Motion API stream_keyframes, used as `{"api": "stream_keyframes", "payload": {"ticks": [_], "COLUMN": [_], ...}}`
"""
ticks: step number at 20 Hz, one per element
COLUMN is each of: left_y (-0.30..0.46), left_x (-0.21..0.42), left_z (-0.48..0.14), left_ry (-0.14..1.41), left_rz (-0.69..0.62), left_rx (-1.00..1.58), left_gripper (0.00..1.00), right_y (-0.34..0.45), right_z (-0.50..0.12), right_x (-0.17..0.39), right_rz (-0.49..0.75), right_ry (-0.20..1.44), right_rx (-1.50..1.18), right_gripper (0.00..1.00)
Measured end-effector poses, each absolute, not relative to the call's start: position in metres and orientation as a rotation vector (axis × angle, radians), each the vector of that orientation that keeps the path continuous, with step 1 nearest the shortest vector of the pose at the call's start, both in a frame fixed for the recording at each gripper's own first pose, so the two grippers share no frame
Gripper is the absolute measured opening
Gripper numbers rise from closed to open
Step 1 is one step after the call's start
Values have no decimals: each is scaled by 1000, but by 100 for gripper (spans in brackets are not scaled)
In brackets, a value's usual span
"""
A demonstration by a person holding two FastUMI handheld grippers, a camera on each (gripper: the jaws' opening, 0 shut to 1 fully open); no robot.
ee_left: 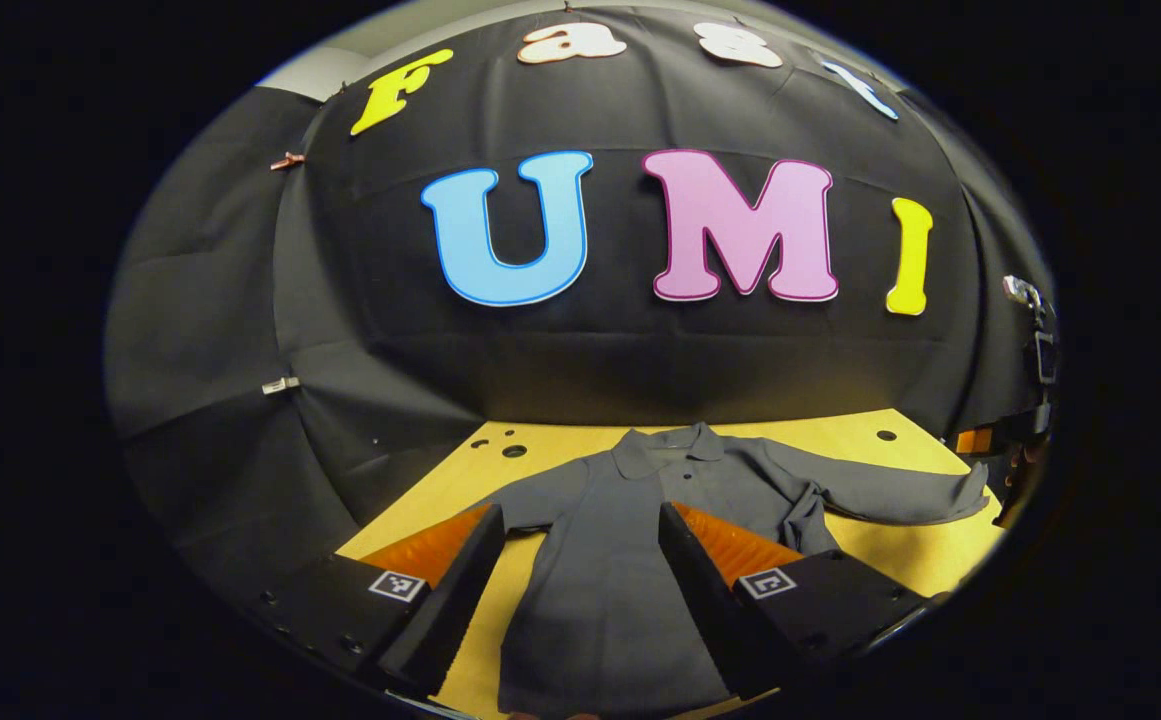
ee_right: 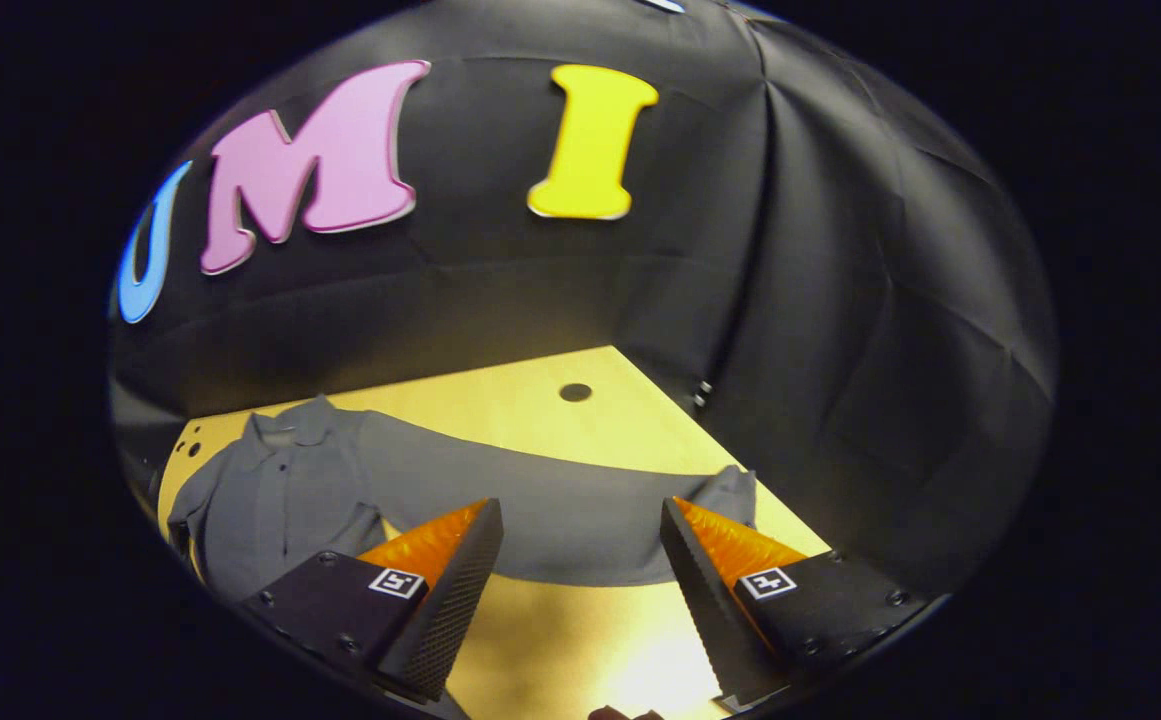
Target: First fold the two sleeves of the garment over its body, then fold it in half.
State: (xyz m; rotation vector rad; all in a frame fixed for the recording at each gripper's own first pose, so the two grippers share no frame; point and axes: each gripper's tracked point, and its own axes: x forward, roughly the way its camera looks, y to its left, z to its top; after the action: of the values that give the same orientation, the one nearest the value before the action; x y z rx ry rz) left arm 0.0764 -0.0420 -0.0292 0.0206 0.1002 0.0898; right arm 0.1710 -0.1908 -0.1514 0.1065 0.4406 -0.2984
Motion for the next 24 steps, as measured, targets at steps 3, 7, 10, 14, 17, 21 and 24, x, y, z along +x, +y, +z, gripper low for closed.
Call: {"api": "stream_keyframes", "payload": {"ticks": [3,7,10,14,17,21,24], "left_y": [-40,-35,-31,-22,-18,-22,-32], "left_x": [81,78,75,71,72,78,83], "left_z": [-26,-30,-43,-50,-52,-50,-43], "left_ry": [100,113,151,183,192,195,182], "left_rz": [95,118,140,174,187,180,159], "left_rx": [39,44,13,9,14,37,62], "left_gripper": [98,98,98,98,98,98,98], "right_y": [-234,-281,-318,-343,-355,-360,-354], "right_z": [-171,-207,-238,-262,-275,-307,-319], "right_x": [179,191,199,220,228,235,235], "right_rz": [-373,-482,-553,-590,-596,-596,-576], "right_ry": [492,564,616,669,697,787,820], "right_rx": [149,276,261,249,256,286,342], "right_gripper": [98,98,99,99,100,100,99]}}
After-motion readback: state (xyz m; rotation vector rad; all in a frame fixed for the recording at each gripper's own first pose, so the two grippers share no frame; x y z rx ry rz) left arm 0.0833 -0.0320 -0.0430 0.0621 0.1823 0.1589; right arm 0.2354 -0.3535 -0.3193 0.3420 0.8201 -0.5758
